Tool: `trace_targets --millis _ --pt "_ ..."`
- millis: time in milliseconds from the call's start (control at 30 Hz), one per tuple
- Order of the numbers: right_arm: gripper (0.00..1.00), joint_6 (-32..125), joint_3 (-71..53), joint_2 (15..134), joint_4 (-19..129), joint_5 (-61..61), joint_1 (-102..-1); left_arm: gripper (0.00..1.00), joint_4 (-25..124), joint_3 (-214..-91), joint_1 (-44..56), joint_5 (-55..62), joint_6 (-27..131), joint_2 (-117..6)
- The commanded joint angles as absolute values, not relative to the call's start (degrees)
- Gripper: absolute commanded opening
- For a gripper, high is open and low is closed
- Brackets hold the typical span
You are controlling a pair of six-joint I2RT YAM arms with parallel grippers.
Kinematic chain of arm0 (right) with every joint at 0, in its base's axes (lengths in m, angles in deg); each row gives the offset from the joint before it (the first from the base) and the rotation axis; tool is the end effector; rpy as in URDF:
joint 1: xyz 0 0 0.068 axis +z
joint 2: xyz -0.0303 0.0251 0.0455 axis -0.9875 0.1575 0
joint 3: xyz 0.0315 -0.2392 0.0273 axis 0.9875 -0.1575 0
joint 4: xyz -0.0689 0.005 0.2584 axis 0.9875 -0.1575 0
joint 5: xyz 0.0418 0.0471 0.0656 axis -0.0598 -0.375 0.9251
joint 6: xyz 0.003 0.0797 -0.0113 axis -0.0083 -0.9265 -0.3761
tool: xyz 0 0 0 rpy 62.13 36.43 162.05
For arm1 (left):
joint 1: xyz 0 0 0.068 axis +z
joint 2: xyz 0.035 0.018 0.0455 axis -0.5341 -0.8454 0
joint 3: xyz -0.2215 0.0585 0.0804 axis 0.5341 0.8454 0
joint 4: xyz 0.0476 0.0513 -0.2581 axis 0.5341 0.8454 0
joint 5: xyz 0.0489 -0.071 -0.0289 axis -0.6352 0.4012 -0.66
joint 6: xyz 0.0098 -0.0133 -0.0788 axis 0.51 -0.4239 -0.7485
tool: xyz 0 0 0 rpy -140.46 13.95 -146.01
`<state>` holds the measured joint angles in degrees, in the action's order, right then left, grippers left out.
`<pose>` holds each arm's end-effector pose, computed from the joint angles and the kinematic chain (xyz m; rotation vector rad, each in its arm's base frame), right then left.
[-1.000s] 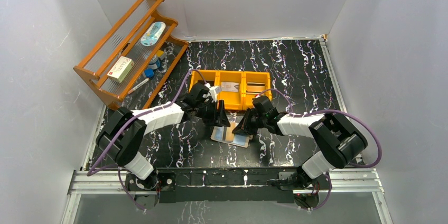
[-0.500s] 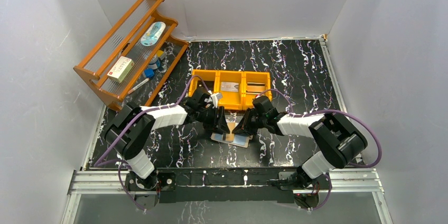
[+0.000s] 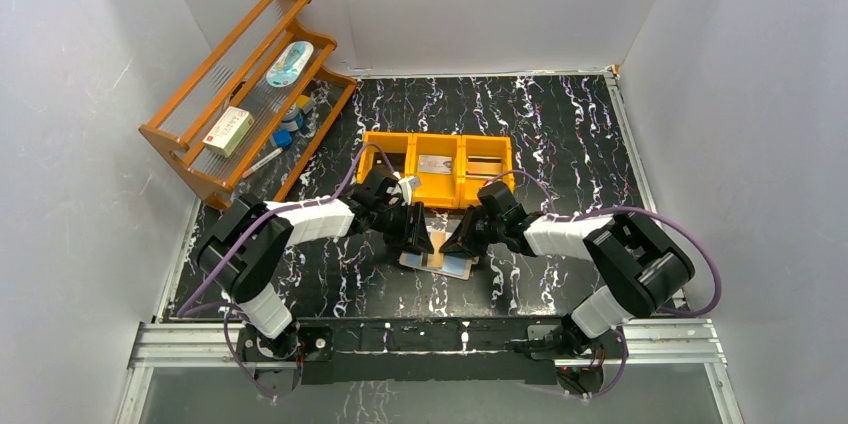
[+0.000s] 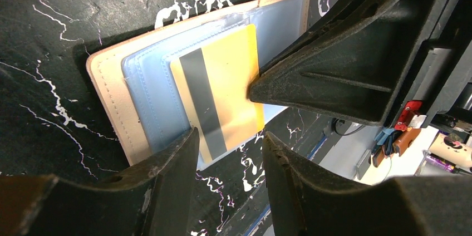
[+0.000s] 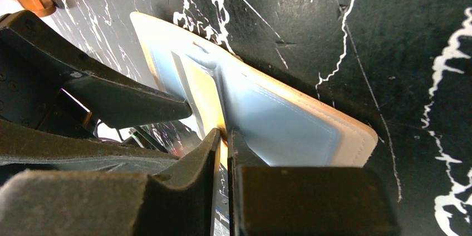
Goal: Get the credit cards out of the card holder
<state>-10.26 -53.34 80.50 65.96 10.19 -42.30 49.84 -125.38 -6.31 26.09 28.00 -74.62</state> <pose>0.2188 0.2027 0.0713 0.4082 2.6444 1.1161 0.2413 -0.2386 0.0932 0.3597 2.6047 -1.1861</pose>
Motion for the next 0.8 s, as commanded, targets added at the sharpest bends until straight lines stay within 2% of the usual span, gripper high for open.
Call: trace_targets --millis 0,133,167,267,300,567,767 --pt "0.13 -9.5 -52.8 77.9 64.0 9.1 -42.5 0.45 55.4 -124.3 -6.7 23.7 29.3 -74.4" --pt "0.09 -8.9 -53.4 76.3 63.4 8.6 -42.5 0.45 55.4 -124.4 -6.7 23.7 29.3 -74.3" --pt "0.11 -8.6 -53.4 76.0 63.5 8.7 -42.5 0.45 55.4 -124.5 -6.7 23.7 29.3 -74.4" --pt "0.23 -8.5 -53.0 75.9 63.8 9.3 -42.5 0.45 55.3 -124.7 -6.7 23.9 29.2 -74.9" --pt "0.24 -8.4 -52.7 76.2 64.1 9.9 -42.5 0.44 55.3 -124.9 -6.8 24.0 29.2 -75.0" --pt "0.02 -7.7 -51.3 76.8 62.2 9.0 -42.5 0.44 55.3 -125.5 -6.8 24.3 29.4 -75.6" --pt "0.01 -7.0 -54.4 73.6 59.8 8.3 -43.6 0.44 55.4 -125.3 -6.8 24.0 29.2 -75.0"
